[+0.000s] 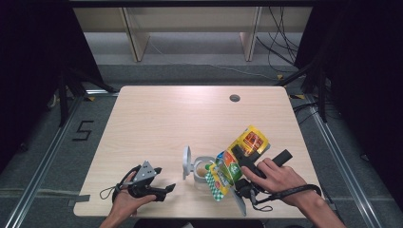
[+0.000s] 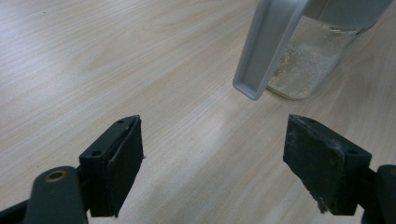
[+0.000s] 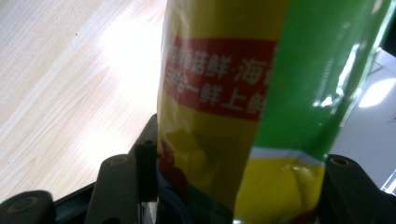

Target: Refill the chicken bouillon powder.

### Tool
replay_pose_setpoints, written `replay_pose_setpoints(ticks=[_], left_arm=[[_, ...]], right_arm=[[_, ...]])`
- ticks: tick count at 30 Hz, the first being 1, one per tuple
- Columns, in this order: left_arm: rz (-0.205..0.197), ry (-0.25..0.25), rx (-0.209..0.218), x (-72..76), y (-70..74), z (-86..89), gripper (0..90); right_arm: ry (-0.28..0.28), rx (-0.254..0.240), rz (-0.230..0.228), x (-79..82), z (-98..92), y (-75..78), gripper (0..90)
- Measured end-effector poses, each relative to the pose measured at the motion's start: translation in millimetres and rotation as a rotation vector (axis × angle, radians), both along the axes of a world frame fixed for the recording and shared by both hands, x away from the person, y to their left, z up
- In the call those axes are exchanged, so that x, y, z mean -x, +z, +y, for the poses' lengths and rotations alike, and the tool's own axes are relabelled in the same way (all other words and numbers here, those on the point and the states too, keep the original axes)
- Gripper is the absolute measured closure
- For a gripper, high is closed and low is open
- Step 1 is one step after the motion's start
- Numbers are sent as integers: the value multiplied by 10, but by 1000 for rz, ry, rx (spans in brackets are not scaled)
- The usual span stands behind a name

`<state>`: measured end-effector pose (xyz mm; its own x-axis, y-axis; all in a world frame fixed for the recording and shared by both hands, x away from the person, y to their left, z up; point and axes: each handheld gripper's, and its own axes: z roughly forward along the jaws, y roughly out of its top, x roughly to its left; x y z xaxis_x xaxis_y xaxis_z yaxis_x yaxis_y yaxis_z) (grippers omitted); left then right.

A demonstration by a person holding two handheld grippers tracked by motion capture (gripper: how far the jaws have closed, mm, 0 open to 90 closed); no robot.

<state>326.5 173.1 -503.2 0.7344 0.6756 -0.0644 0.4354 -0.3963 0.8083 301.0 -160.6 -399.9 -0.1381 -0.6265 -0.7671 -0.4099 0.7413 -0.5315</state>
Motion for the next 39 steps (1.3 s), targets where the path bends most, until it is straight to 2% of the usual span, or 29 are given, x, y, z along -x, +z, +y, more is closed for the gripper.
replay_pose_setpoints(ticks=[1, 2, 4, 5, 6, 9, 11, 12, 13, 17, 18, 21, 22, 23, 24, 26, 27, 28, 30, 31, 33, 34, 35, 39], left_arm=[[0, 1, 8, 3, -1, -3, 198], [-13, -12, -13, -5, 9, 9, 198], [-12, -9, 3, -2, 6, 2, 198], [-13, -14, -15, -7, 9, 10, 198], [5, 4, 22, 8, -3, -11, 198], [1, 4, 22, 7, -4, -10, 198], [-12, -13, -14, -6, 9, 9, 198], [-21, 1, 15, 2, -4, -10, 198], [5, 4, 20, 8, -2, -9, 198], [-1, 8, 29, 8, -9, -17, 197], [-14, 7, 20, 6, -7, -15, 198], [2, 5, 20, 8, -2, -11, 197], [4, 3, 19, 7, -2, -10, 197], [4, 2, 19, 7, -1, -9, 198], [1, -1, -2, 1, 3, 3, 198], [-1, 2, 2, 2, 2, 1, 198], [-7, -5, 8, 3, 5, 0, 198], [-16, -6, 6, -1, 4, 0, 198], [0, 0, -1, 2, 3, 2, 198], [3, 2, 14, 6, 1, -6, 198], [-7, -3, -5, -2, 3, 3, 198], [-13, -10, 2, -3, 7, 3, 198], [-13, -10, 2, -2, 7, 4, 198], [-18, -7, 7, 0, 5, 1, 198]], right_arm=[[1, -2, -1, -1, -2, 2, 470], [2, -4, -4, -2, -4, 6, 471], [0, -4, -6, -2, -4, 8, 471], [-1, -2, -7, 0, -2, 7, 471], [1, 1, -3, 1, 0, 2, 471], [1, -5, -3, 3, -4, 4, 471], [0, -4, -6, 1, -2, 6, 471], [0, -3, -5, 1, -1, 4, 471], [-15, -19, 5, 8, -4, -16, 471], [-13, -20, 5, 9, -5, -13, 471], [2, -4, 1, 1, 0, -1, 471], [-15, -20, 4, 8, -1, -12, 471], [6, -6, -5, 1, 3, -11, 471], [5, -6, 2, 1, 6, -13, 471], [3, -4, 10, -1, 7, -14, 472], [4, -8, 17, -4, 6, -14, 472], [17, -18, -13, 3, 0, -21, 472], [7, -8, 4, 1, 4, -17, 472], [6, -6, 6, 3, 6, -18, 472], [5, -3, 15, -2, 7, -9, 472], [6, -6, 8, -2, 5, -7, 472], [-9, -21, 8, 5, 0, -12, 472], [6, 1, 2, -7, 4, 2, 472], [6, -3, 1, -12, -4, -2, 472]])
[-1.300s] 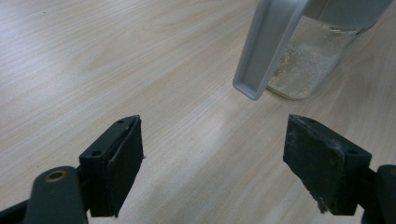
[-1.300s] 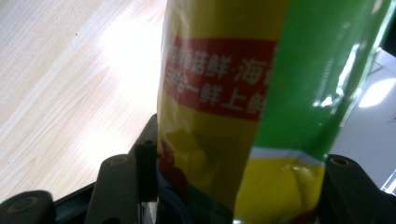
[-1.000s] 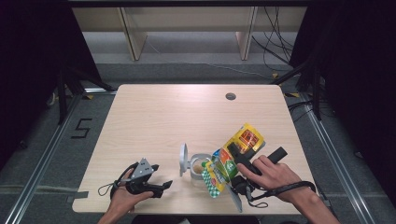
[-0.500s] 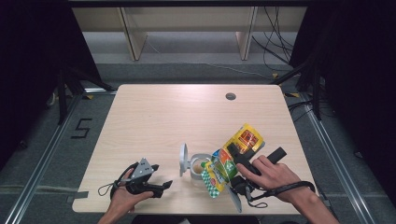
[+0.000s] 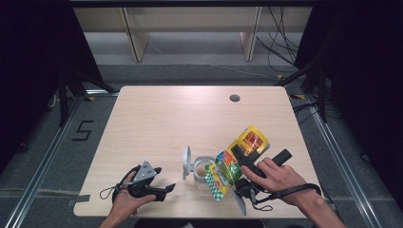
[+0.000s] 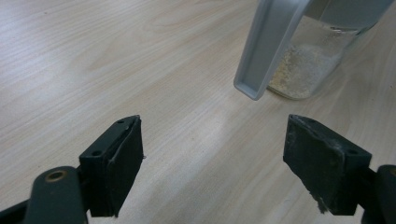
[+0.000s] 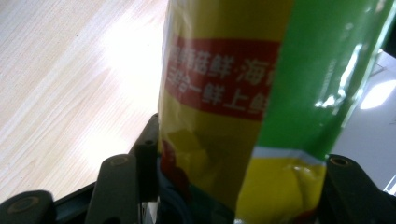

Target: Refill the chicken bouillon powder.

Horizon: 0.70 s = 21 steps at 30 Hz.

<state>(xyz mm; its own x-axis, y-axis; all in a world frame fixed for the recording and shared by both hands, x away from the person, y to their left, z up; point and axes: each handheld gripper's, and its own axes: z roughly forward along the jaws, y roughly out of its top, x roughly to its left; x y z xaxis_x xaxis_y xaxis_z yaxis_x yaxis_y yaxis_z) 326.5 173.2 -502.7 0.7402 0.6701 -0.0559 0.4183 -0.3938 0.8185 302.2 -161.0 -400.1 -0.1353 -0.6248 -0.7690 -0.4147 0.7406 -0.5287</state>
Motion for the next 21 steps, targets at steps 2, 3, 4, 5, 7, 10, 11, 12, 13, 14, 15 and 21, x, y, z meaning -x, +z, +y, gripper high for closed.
replay_pose_setpoints(ticks=[2, 3, 4, 5, 7, 10, 11, 12, 13, 14, 15, 21], left_arm=[[3, -2, -2, -1, 3, 2, 197], [1, -1, -1, -2, 1, 2, 198], [5, -2, -5, -1, 4, 3, 198], [5, -3, -4, -1, 4, 3, 197], [4, -2, -4, -1, 2, 1, 198], [4, -2, -5, -2, 2, 2, 198], [4, -2, -5, -1, 3, 3, 198], [4, -2, -5, -1, 3, 3, 198], [4, -2, -5, -1, 3, 3, 198], [2, -1, -2, -1, 2, 3, 198], [2, -1, -2, -1, 2, 3, 198], [7, 4, -2, 2, 3, 2, 198]], right_arm=[[1, -1, 1, -1, -3, 1, 472], [1, 0, 0, -1, -3, 2, 472], [0, 0, 0, 0, -3, 3, 472], [0, 6, 4, -1, -3, 4, 472], [-1, 7, 10, -6, -3, 7, 472], [-1, 7, 8, -9, -3, 5, 472], [-1, 6, 8, -9, -4, 5, 472], [-1, 6, 8, -9, -4, 5, 472], [-1, 6, 9, -9, -4, 5, 472], [-2, 6, 8, -9, -4, 6, 472], [-1, 6, 9, -9, -4, 6, 473], [-4, 2, 13, -13, -3, 9, 473]])
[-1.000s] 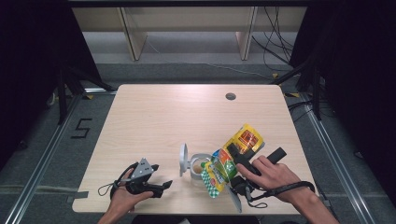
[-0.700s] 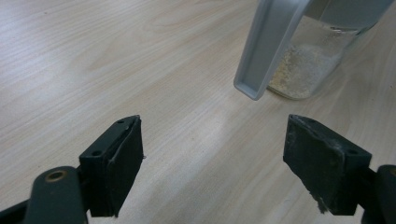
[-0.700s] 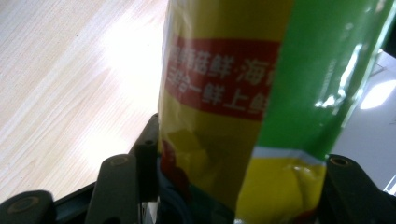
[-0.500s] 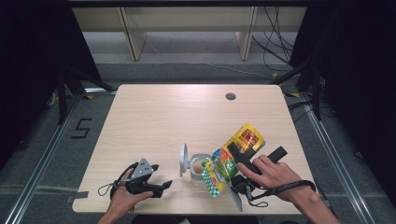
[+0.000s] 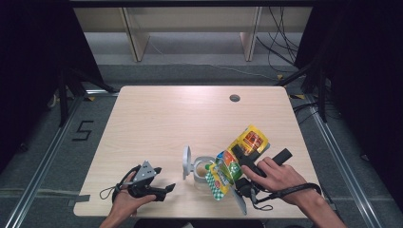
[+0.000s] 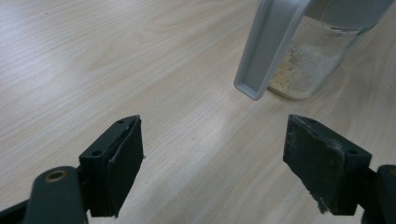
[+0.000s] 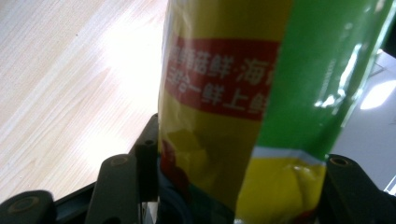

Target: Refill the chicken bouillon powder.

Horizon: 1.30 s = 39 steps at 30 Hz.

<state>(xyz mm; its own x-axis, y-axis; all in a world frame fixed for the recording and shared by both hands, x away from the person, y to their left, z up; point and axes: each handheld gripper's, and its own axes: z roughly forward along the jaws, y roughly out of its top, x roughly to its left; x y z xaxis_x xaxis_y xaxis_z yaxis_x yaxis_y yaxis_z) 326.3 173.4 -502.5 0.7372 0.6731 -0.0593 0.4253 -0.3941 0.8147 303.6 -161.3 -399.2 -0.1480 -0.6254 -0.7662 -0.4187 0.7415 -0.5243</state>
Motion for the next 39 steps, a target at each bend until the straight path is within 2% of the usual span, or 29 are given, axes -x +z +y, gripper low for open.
replay_pose_setpoints(ticks=[5, 8, 10, 11, 16, 17, 19, 20, 24, 25, 27, 29, 30, 31, 32, 35, 36, 39], left_arm=[[-5, -3, 0, -3, 1, 2, 198], [14, 10, 23, 9, -6, -10, 198], [10, 8, 12, 5, -4, -4, 198], [-7, -2, 1, -3, -1, 0, 198], [-6, -4, 0, -3, 1, 2, 198], [-6, -4, 0, -3, 1, 3, 198], [10, 6, 13, 7, -3, -6, 197], [-5, -4, 5, 0, 0, -1, 198], [-5, -5, -1, -3, 0, 2, 198], [-4, -6, -2, -4, 0, 2, 198], [-5, -1, 2, 0, -1, 0, 198], [-6, -4, 0, -3, 0, 2, 198], [-3, -5, -3, -4, 1, 3, 198], [-3, -4, -3, -3, 0, 2, 198], [-4, -5, -4, -4, 0, 2, 198], [-5, -5, -1, -3, -2, -1, 197], [-3, -11, -21, -7, 5, 9, 197], [-8, -3, 2, -4, -5, -3, 198]], right_arm=[[-1, -1, 1, -1, -4, 0, 473], [-11, -20, -5, 9, -13, -11, 473], [4, -3, -6, 1, -11, 1, 473], [7, -2, -7, 0, -13, 2, 473], [9, -4, -12, 0, -16, 2, 473], [20, -14, -28, 1, -23, -5, 473], [6, -7, -10, 0, -20, 0, 473], [6, -4, -11, 2, -20, 2, 473], [3, -4, -12, 5, -27, 9, 473], [-15, -22, -11, 15, -37, 1, 473], [5, -10, -15, 2, -45, 16, 473], [-16, -20, -16, 17, -58, 13, 473], [3, -10, -20, 10, -64, 23, 473], [-14, -28, -17, 24, -78, 17, 474], [-8, -5, -23, 25, -77, 35, 473], [-10, -1, -22, 50, -94, 55, 474], [-10, -1, -22, 50, -94, 55, 474], [-2, -8, -25, 72, -104, 63, 474]])
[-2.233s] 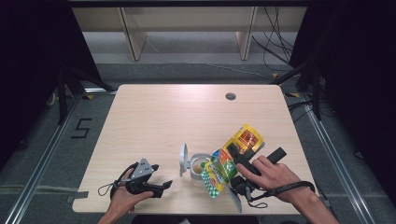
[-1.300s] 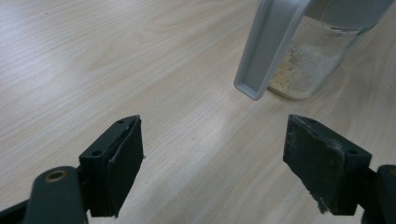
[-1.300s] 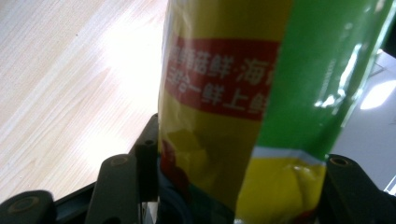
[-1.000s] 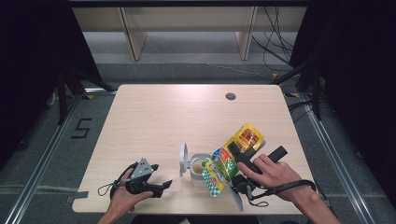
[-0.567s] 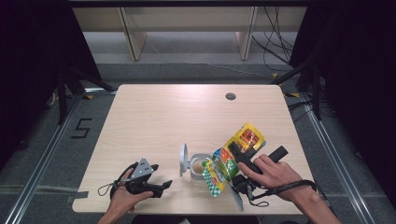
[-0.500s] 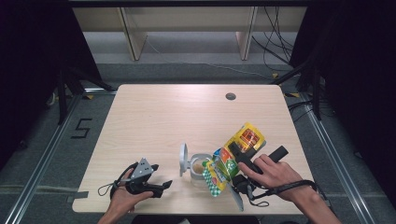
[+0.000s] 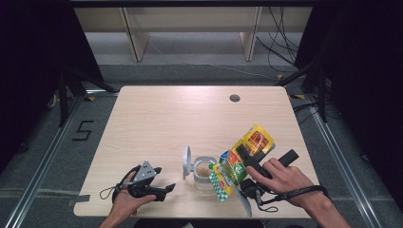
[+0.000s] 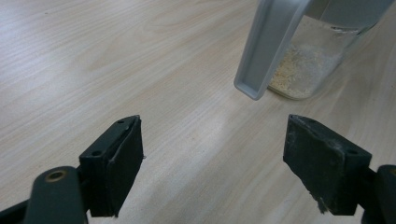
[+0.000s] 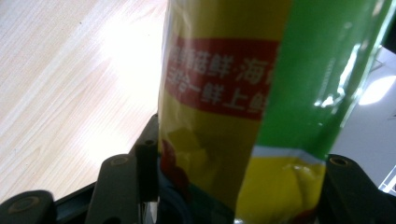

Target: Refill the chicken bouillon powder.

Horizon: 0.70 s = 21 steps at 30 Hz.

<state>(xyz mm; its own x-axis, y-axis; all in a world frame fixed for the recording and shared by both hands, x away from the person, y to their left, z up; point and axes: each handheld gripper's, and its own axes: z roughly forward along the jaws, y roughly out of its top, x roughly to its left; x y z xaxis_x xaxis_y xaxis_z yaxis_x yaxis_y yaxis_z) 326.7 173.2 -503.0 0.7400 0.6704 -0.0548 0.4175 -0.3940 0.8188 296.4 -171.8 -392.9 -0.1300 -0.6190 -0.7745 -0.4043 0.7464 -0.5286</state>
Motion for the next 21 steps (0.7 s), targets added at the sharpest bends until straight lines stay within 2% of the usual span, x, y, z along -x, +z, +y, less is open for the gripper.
replay_pose_setpoints(ticks=[3, 4, 5, 6, 9, 10, 12, 17, 19, 21], left_arm=[[6, -3, -7, 0, 5, 4, 198], [4, -8, -21, -3, 9, 11, 198], [4, -8, -21, -3, 9, 11, 198], [2, -1, 4, 4, 3, -1, 198], [1, -2, -3, 0, 3, 5, 197], [5, -2, -5, 0, 5, 4, 198], [5, -3, -4, 1, 5, 4, 198], [5, -3, -5, 1, 5, 4, 198], [1, -4, -14, -1, 6, 7, 198], [2, -2, -2, 2, 5, 2, 198]], right_arm=[[-1, 10, -2, 18, 9, 11, 474], [7, 10, -3, 25, 8, 10, 474], [7, 10, -3, 25, 8, 10, 474], [3, 12, -4, 34, 10, 14, 474], [0, 14, 6, 42, 8, 19, 474], [-13, -4, 3, 62, 2, 15, 474], [-13, -4, 1, 66, 1, 19, 474], [-14, -1, -4, 85, -20, 42, 475], [-5, 18, -3, 85, -27, 56, 475], [-20, -1, -1, 102, -45, 50, 475]])
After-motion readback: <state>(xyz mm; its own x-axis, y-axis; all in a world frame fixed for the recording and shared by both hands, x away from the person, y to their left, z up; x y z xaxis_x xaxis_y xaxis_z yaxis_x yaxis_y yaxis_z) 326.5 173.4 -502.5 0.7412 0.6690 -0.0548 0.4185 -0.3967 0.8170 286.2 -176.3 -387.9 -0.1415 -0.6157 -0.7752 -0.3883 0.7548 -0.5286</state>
